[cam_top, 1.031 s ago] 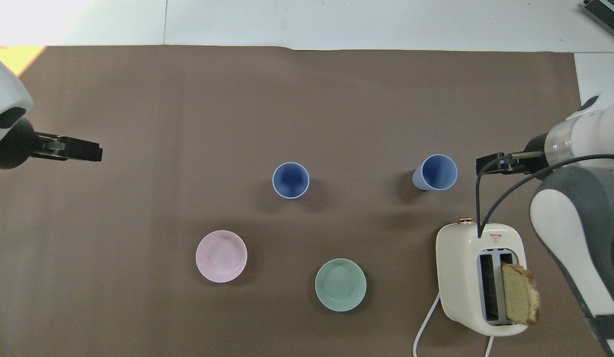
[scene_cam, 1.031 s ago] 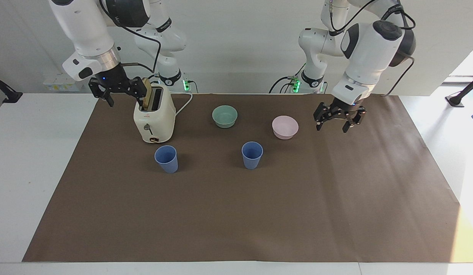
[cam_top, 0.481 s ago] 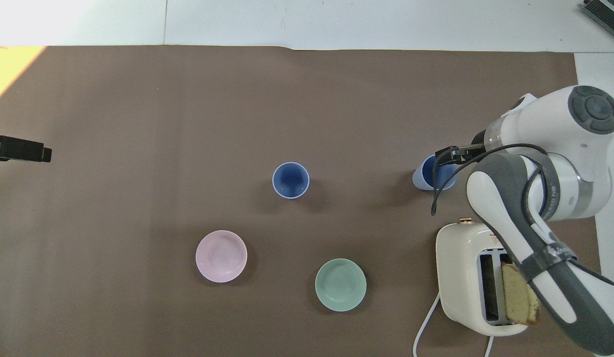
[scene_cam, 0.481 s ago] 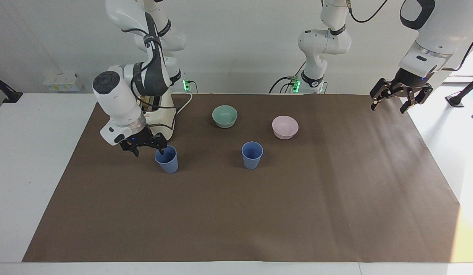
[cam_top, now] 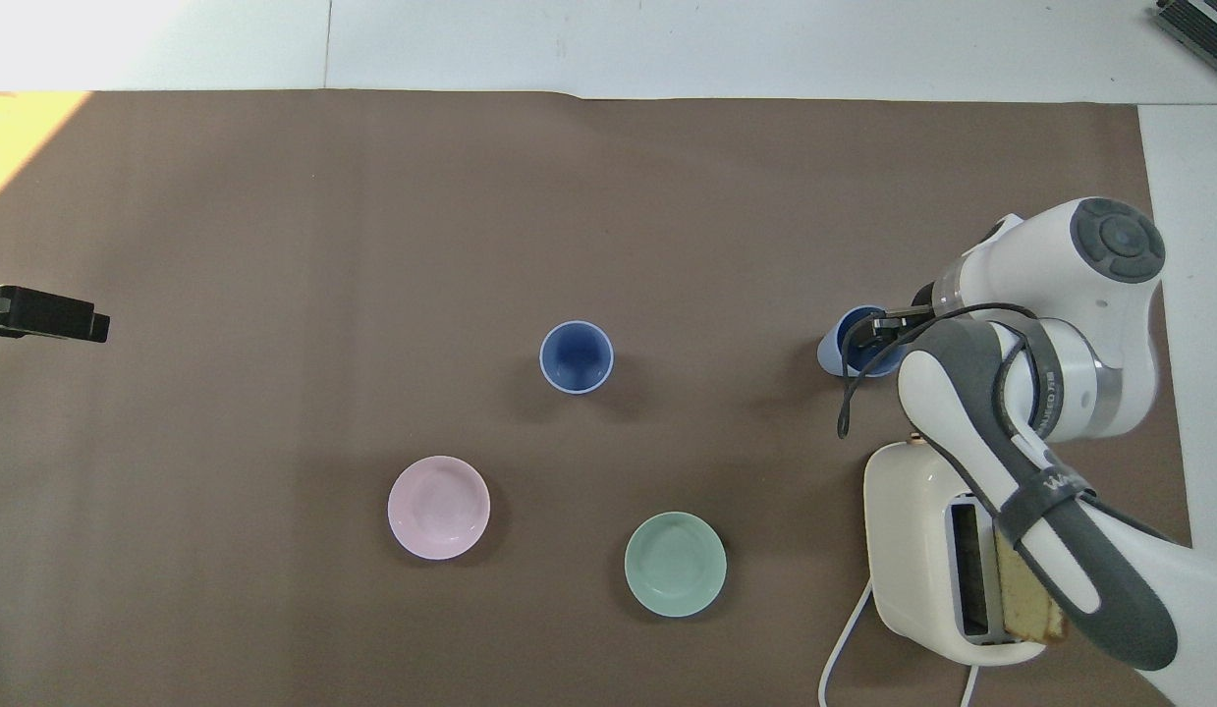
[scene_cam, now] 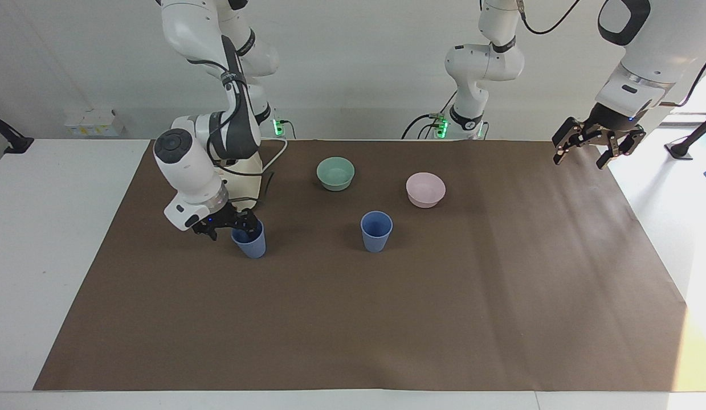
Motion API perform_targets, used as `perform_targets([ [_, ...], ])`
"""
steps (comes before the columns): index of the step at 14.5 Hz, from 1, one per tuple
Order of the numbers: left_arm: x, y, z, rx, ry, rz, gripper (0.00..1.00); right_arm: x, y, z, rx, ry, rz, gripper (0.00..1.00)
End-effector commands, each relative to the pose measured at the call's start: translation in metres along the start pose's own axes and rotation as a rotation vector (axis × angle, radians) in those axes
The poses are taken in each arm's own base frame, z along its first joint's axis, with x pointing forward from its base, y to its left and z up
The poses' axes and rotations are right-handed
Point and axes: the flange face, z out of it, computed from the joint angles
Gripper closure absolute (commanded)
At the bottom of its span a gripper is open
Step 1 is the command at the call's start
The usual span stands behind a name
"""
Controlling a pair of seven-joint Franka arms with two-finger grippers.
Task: Stack blue cups with both arms
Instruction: 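Grasp the other blue cup's rim with the right gripper, then lift and carry the blue cup over the centered cup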
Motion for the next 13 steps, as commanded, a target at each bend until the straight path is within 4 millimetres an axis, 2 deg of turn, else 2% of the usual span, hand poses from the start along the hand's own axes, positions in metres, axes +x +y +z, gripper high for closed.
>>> perform_targets([
  [1,-0.007,-0.002,-0.006,0.009,-0.034,0.030,0.00,-0.001,0.001,-0.003,0.017,0.007,0.013,1.00],
  [5,-0.007,-0.002,-0.006,0.009,-0.034,0.036,0.00,0.001,0.001,-0.006,0.018,0.010,0.035,1.00],
  [7,-0.007,-0.002,-0.006,0.007,-0.034,0.036,0.00,0.004,-0.006,-0.017,0.020,0.012,0.087,1.00],
  [8,-0.007,-0.002,-0.006,0.007,-0.034,0.036,0.00,0.007,-0.019,-0.028,0.018,0.003,0.124,1.00],
  [10,-0.007,-0.002,-0.005,0.007,-0.035,0.036,0.00,0.011,-0.049,-0.065,0.009,-0.020,0.189,1.00],
  [12,-0.007,0.000,-0.004,0.008,-0.037,0.039,0.00,0.011,-0.088,-0.103,0.002,-0.033,0.248,1.00],
  [13,-0.007,0.001,-0.004,0.006,-0.037,0.040,0.00,0.009,-0.115,-0.119,-0.005,-0.024,0.258,1.00],
])
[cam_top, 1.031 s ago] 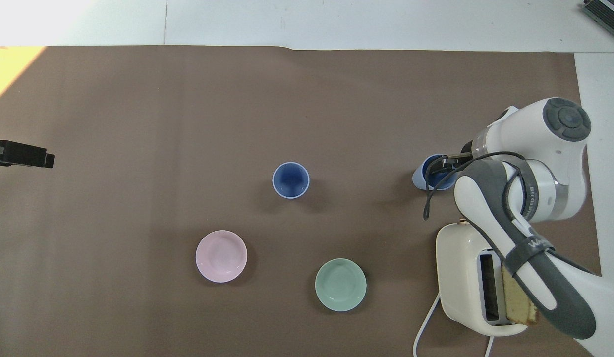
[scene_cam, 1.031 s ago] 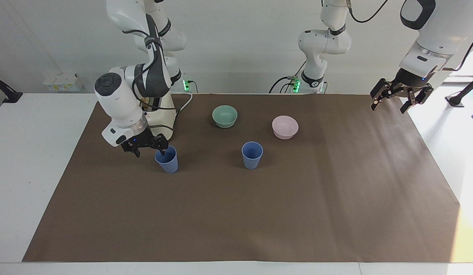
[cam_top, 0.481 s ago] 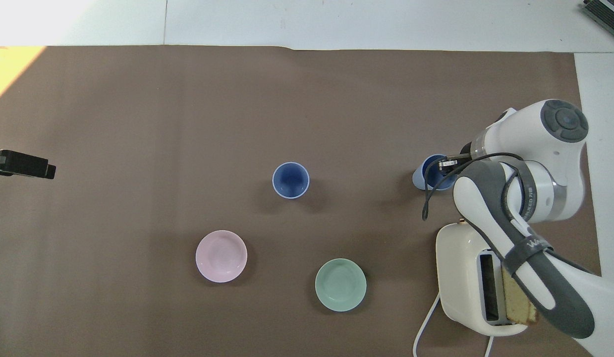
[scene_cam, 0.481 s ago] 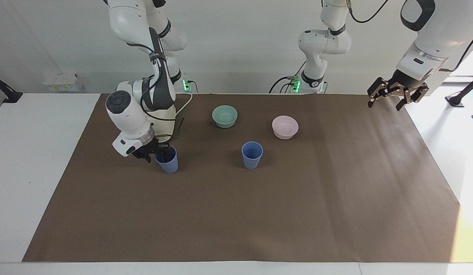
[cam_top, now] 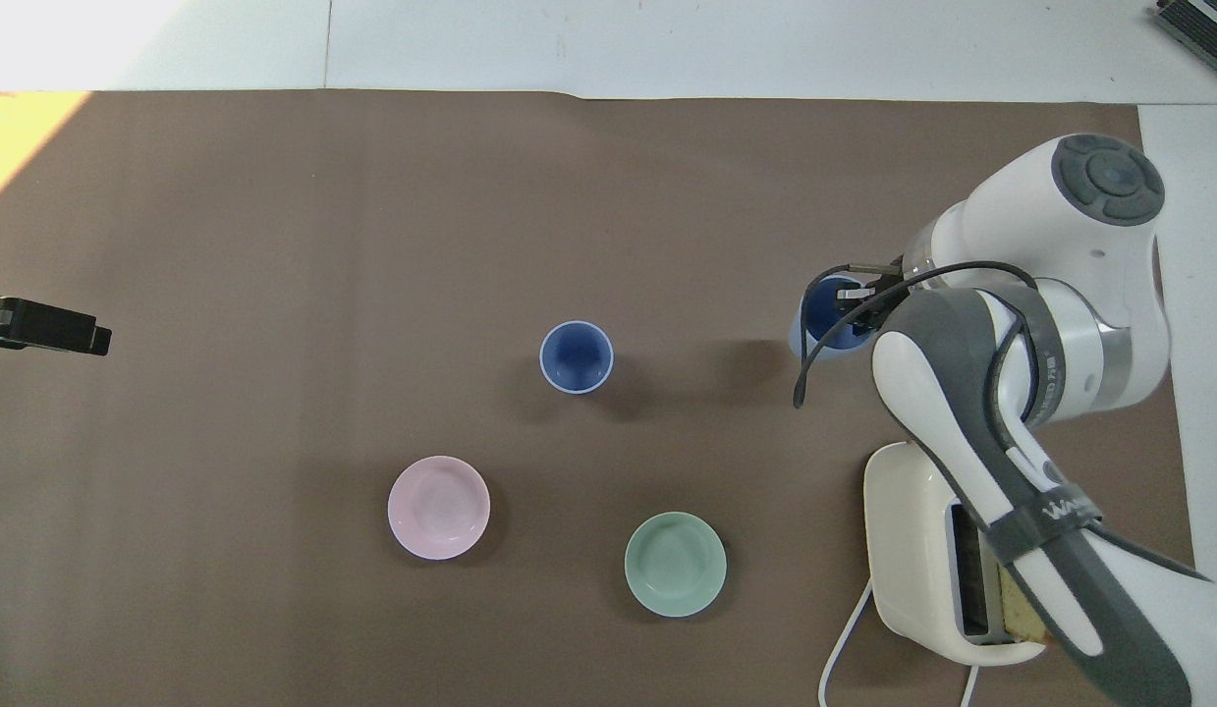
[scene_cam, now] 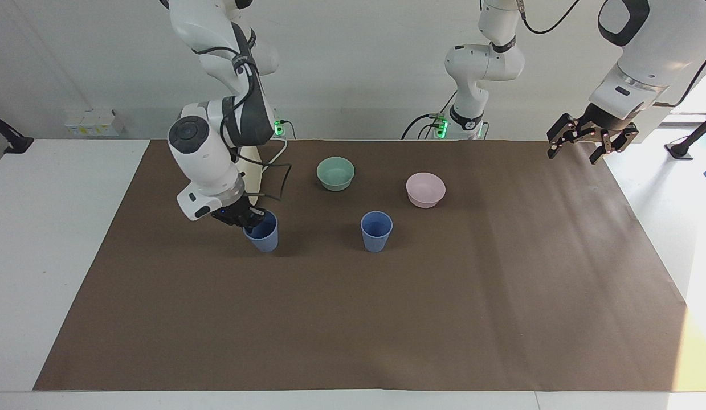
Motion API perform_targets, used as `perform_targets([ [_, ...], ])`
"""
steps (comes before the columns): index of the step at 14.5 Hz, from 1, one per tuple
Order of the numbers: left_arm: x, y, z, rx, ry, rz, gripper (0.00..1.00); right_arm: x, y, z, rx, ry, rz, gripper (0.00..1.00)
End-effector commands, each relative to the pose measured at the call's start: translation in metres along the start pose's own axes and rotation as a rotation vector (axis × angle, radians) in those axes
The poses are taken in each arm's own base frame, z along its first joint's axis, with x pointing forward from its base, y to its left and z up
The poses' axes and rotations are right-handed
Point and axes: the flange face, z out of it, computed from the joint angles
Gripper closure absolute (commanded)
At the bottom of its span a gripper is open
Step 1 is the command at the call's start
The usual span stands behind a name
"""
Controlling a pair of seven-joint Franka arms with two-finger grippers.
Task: Stack blue cups with both arms
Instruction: 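Lift and carry the blue cup over the centered cup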
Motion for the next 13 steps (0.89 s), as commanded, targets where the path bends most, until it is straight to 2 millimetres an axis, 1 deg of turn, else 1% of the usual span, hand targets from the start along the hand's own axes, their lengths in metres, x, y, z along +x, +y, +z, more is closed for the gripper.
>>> perform_targets([
  [1,-0.004,0.000,-0.005,0.011,-0.011,0.015,0.00,-0.021,-0.064,-0.048,-0.002,0.019,0.041,1.00],
  [2,-0.004,0.000,-0.005,0.012,-0.009,0.015,0.00,-0.035,-0.097,-0.055,-0.001,0.022,0.033,1.00],
  [3,-0.004,0.000,-0.005,0.012,-0.009,0.015,0.00,-0.048,-0.121,-0.054,-0.008,0.026,0.036,1.00],
  [4,-0.004,-0.001,-0.005,0.013,-0.011,0.015,0.00,-0.055,-0.143,-0.060,-0.001,0.049,0.037,1.00],
  [5,-0.004,0.000,-0.005,0.011,-0.011,0.015,0.00,-0.061,-0.165,-0.070,0.007,0.062,0.023,1.00],
  [6,-0.004,0.000,-0.005,0.011,-0.011,0.015,0.00,-0.065,-0.180,-0.079,0.019,0.075,0.010,1.00],
  [7,-0.004,0.000,-0.005,0.011,-0.011,0.015,0.00,-0.073,-0.197,-0.083,0.027,0.083,-0.011,1.00],
  [9,-0.004,0.000,-0.005,0.012,-0.008,0.015,0.00,-0.089,-0.220,-0.087,0.038,0.093,-0.051,1.00],
  [10,-0.003,-0.001,-0.005,0.012,-0.006,0.015,0.00,-0.099,-0.231,-0.086,0.039,0.093,-0.070,1.00],
  [11,-0.004,-0.001,-0.005,0.014,-0.006,0.015,0.00,-0.103,-0.239,-0.081,0.039,0.091,-0.074,1.00],
  [12,-0.004,0.000,-0.005,0.012,-0.008,0.015,0.00,-0.102,-0.244,-0.072,0.037,0.086,-0.067,1.00],
  [13,-0.003,-0.001,-0.005,0.012,-0.006,0.015,0.00,-0.099,-0.246,-0.070,0.047,0.097,-0.064,1.00],
])
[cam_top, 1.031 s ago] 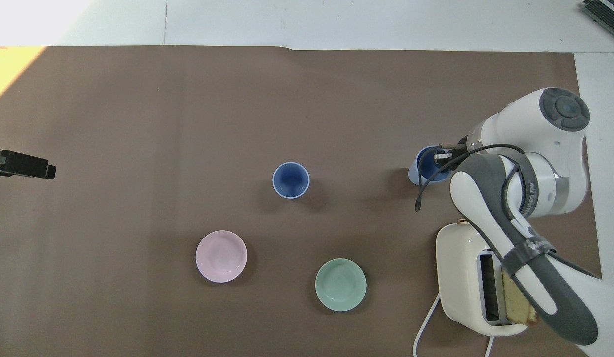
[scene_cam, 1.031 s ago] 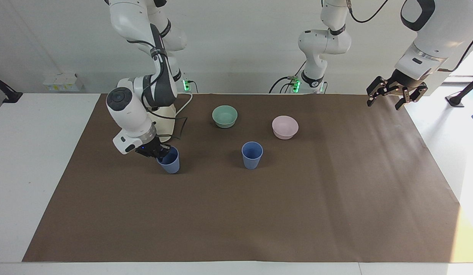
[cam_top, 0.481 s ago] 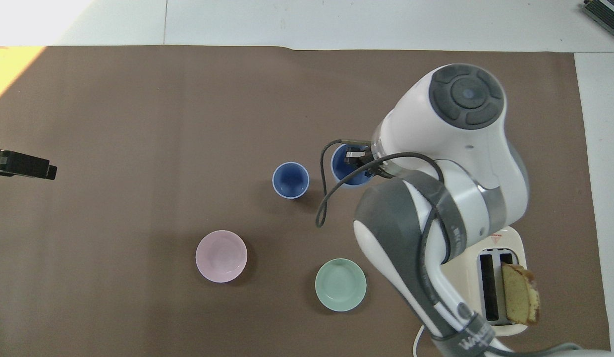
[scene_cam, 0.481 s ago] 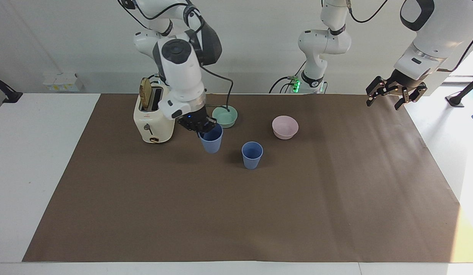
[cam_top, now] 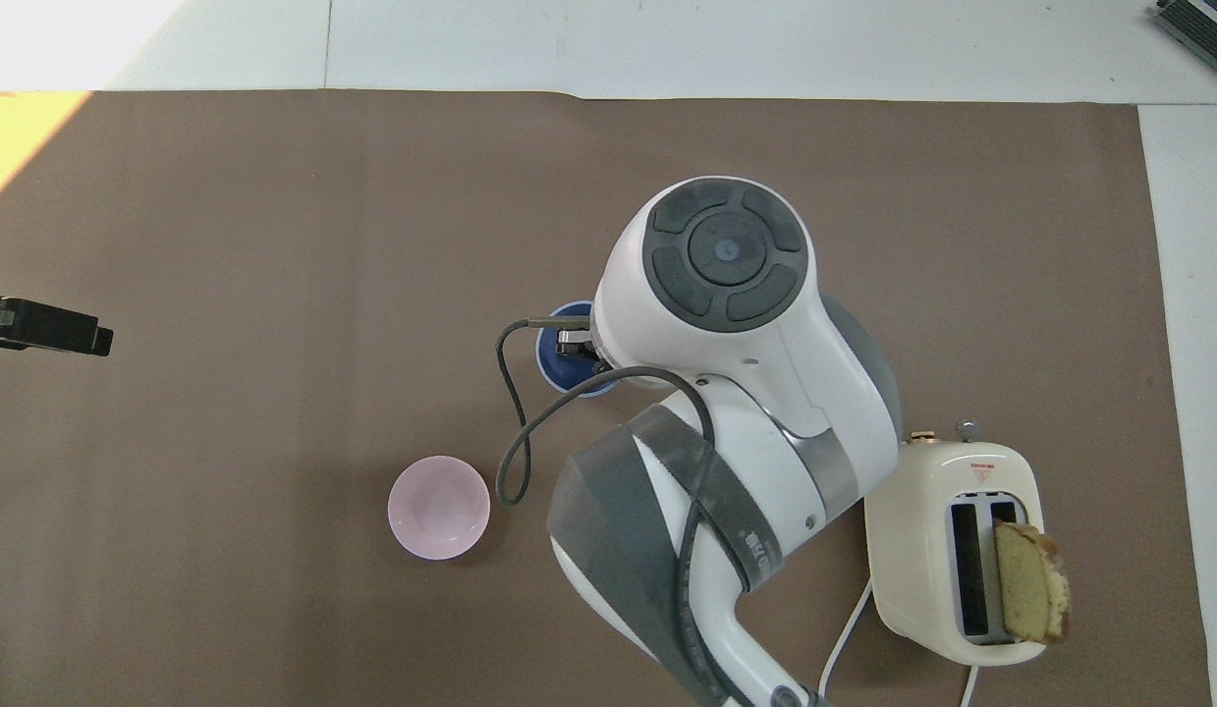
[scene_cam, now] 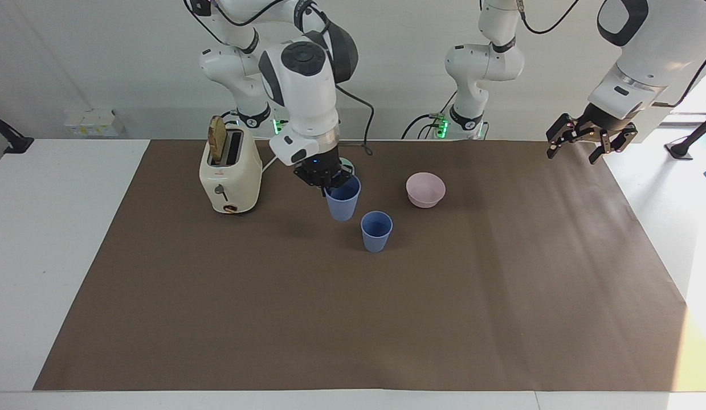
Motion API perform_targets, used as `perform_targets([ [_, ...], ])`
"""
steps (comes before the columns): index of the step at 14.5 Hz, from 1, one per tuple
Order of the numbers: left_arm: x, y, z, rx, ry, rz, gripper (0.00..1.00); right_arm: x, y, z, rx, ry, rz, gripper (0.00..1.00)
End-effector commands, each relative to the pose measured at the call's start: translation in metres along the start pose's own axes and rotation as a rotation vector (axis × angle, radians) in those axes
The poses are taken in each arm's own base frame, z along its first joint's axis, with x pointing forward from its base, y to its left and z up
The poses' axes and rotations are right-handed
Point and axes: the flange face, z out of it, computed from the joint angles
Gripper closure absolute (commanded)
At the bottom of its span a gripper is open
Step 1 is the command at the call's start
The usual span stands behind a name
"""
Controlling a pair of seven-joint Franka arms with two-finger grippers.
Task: Stack blue cups with both arms
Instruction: 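Lift and carry the blue cup over the centered cup, then lower the held blue cup into the centered blue cup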
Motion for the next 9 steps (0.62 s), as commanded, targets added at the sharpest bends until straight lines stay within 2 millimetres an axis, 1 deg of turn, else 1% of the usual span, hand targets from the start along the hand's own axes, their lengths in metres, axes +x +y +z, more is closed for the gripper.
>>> perform_targets([
  [1,-0.003,-0.002,-0.006,0.013,-0.002,0.012,0.00,0.010,-0.007,0.012,0.003,0.013,0.020,1.00],
  [3,-0.003,-0.002,-0.006,0.013,-0.001,0.012,0.00,0.015,-0.008,0.028,-0.006,0.002,0.024,1.00],
  [4,-0.003,-0.002,-0.005,0.013,-0.002,0.012,0.00,0.017,-0.009,0.028,0.008,0.019,0.024,1.00],
  [6,-0.003,-0.001,-0.006,0.013,-0.001,0.014,0.00,0.024,-0.002,0.042,0.017,0.033,0.038,1.00],
  [7,-0.003,-0.001,-0.005,0.013,-0.002,0.013,0.00,0.025,0.000,0.044,0.018,0.034,0.039,1.00],
  [9,-0.003,-0.001,-0.006,0.013,0.001,0.014,0.00,0.024,0.000,0.059,0.004,0.018,0.041,1.00],
])
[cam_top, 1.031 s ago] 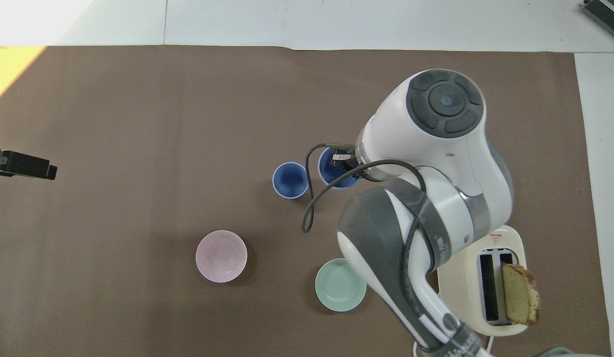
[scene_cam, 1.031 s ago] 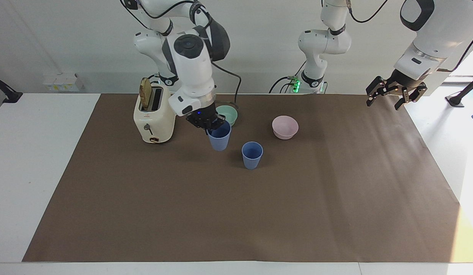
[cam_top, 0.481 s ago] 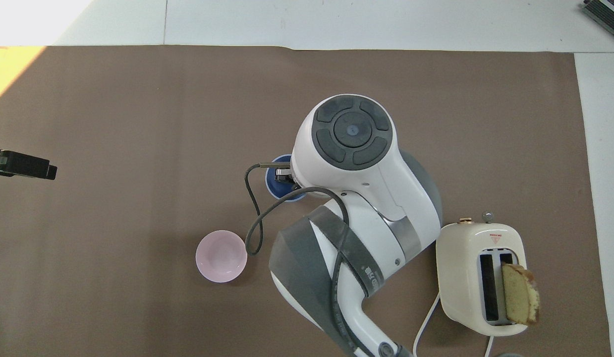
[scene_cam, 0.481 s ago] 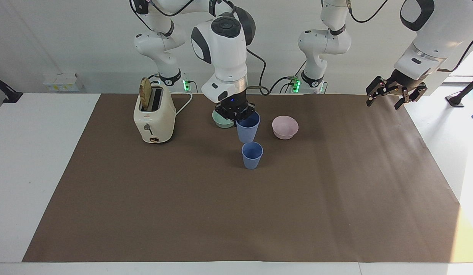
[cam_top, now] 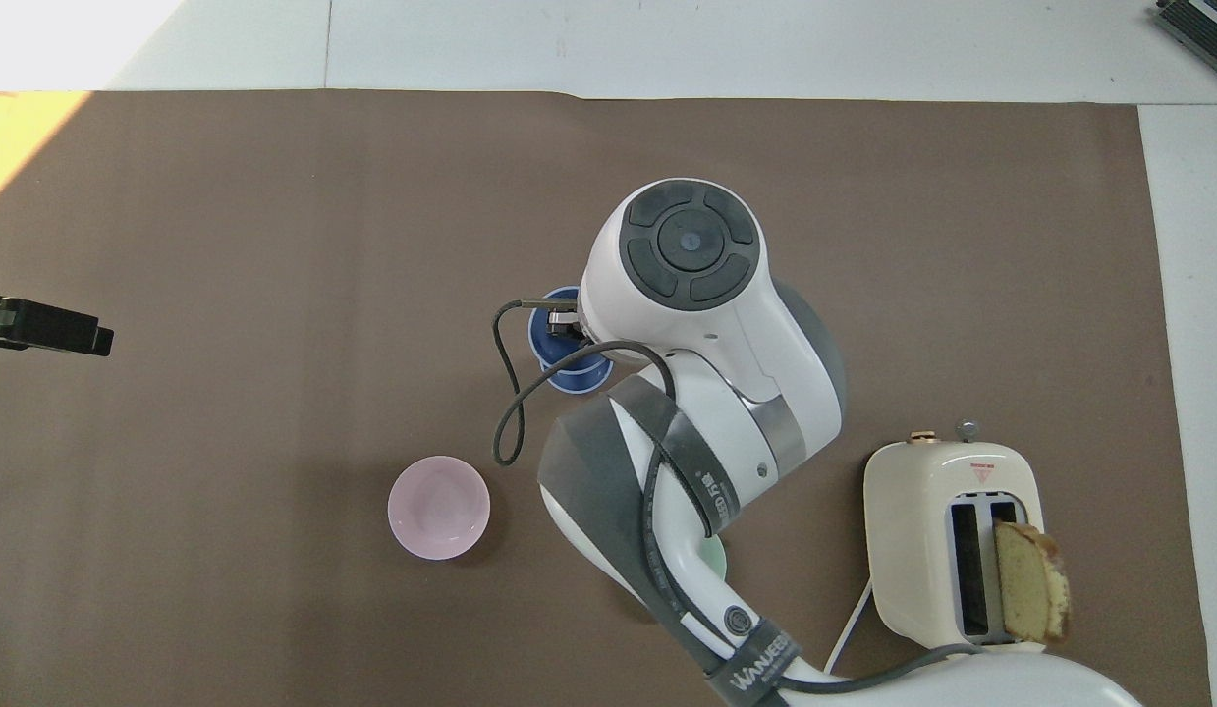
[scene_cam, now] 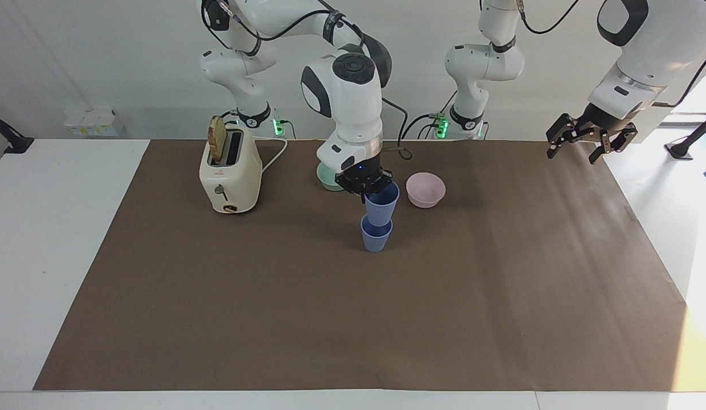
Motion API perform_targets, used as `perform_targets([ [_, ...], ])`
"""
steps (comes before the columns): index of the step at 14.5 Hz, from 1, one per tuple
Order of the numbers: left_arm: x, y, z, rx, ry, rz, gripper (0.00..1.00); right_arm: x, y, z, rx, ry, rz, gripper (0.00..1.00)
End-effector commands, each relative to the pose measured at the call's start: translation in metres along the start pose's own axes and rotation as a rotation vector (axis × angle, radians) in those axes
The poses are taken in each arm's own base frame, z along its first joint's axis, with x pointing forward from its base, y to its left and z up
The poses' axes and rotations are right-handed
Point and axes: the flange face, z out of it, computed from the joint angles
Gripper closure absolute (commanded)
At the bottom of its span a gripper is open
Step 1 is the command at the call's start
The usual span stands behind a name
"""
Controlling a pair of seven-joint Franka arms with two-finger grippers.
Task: Stack blue cups with both arms
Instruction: 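Lower the held blue cup into the centered blue cup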
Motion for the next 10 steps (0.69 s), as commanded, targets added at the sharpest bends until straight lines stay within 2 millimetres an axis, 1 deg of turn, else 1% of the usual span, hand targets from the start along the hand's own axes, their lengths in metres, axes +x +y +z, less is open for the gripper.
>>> perform_targets([
  [1,-0.003,-0.001,-0.006,0.013,0.001,0.012,0.00,0.001,0.004,0.016,-0.016,-0.001,0.019,1.00],
  [4,-0.002,0.000,-0.005,0.014,0.000,0.012,0.00,-0.003,0.004,0.037,-0.031,0.005,0.007,1.00],
  [5,-0.002,0.000,-0.006,0.014,0.005,0.012,0.00,-0.004,0.003,0.047,-0.034,0.002,0.003,1.00],
  [6,-0.002,-0.001,-0.006,0.015,0.005,0.012,0.00,-0.002,0.002,0.056,-0.037,-0.002,0.003,1.00],
  [7,-0.002,-0.001,-0.006,0.014,0.003,0.012,0.00,0.000,0.003,0.060,-0.033,0.001,0.007,1.00],
  [8,-0.002,-0.001,-0.006,0.014,0.003,0.012,0.00,0.003,0.004,0.063,-0.018,-0.007,0.019,0.62],
  [9,-0.002,-0.001,-0.006,0.014,0.003,0.012,0.00,0.004,0.007,0.065,-0.024,-0.003,0.013,0.01],
  [10,-0.002,0.000,-0.006,0.014,0.003,0.014,0.00,0.002,0.004,0.065,-0.029,0.000,0.004,0.00],
])
